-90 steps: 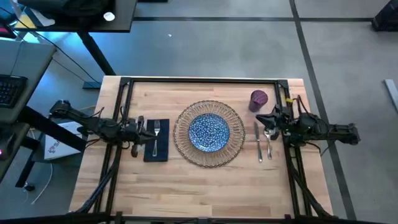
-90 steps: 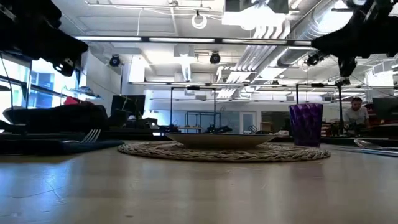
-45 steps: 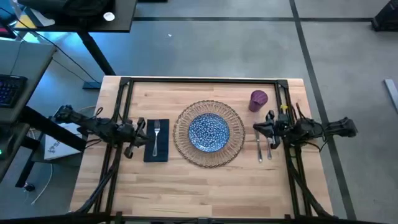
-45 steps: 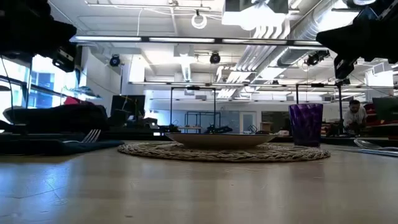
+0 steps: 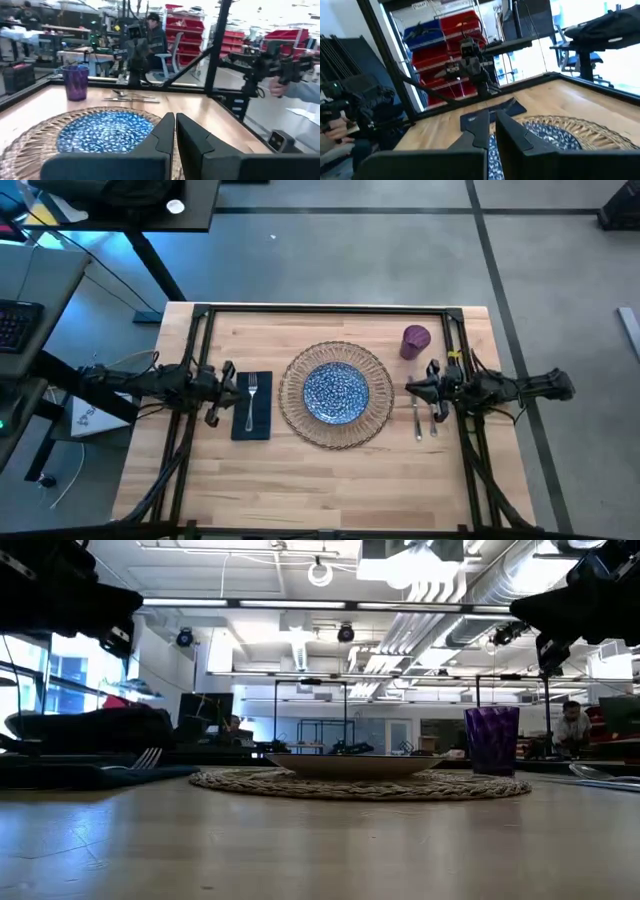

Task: Set table place
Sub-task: Return to Home Position

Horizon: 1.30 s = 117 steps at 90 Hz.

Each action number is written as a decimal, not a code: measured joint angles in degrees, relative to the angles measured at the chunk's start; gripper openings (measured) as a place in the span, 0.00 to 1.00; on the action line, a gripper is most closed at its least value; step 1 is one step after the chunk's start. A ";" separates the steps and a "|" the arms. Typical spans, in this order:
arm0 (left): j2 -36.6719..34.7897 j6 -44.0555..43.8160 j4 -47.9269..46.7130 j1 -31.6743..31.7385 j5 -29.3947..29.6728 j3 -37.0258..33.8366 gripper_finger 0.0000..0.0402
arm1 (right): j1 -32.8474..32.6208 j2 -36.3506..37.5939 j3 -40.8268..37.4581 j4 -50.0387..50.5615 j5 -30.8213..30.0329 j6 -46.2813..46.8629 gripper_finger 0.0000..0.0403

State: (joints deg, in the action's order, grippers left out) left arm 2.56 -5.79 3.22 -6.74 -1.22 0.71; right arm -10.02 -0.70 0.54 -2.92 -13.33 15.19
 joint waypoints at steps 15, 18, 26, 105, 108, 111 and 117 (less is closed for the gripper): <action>0.01 2.32 -0.35 -0.12 1.26 0.00 0.00 | 0.15 -0.21 -0.02 -0.03 -0.09 0.17 0.00; 0.00 3.10 -0.07 -0.14 0.55 0.00 0.00 | 0.15 -0.21 -0.02 -0.02 -0.05 -0.32 0.00; -0.01 3.44 -0.02 -0.16 -0.43 0.00 0.00 | 0.15 -0.21 -0.02 -0.06 -0.03 -1.13 0.00; 0.12 10.52 -2.71 -0.03 4.45 0.04 0.00 | 0.15 -0.29 -0.02 -0.08 0.04 -0.23 0.00; 0.12 10.52 -2.71 -0.03 4.45 0.04 0.00 | 0.15 -0.29 -0.02 -0.09 0.05 -0.23 0.00; 0.12 10.52 -2.71 -0.03 4.45 0.04 0.00 | 0.15 -0.29 -0.02 -0.08 0.03 -0.23 0.00; 0.12 10.52 -2.71 -0.03 4.45 0.04 0.00 | 0.15 -0.29 -0.04 -0.08 0.03 -0.23 0.00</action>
State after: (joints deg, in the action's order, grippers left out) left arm 2.68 4.73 0.51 -6.76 3.22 0.75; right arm -9.87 -0.99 0.49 -3.01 -13.30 14.96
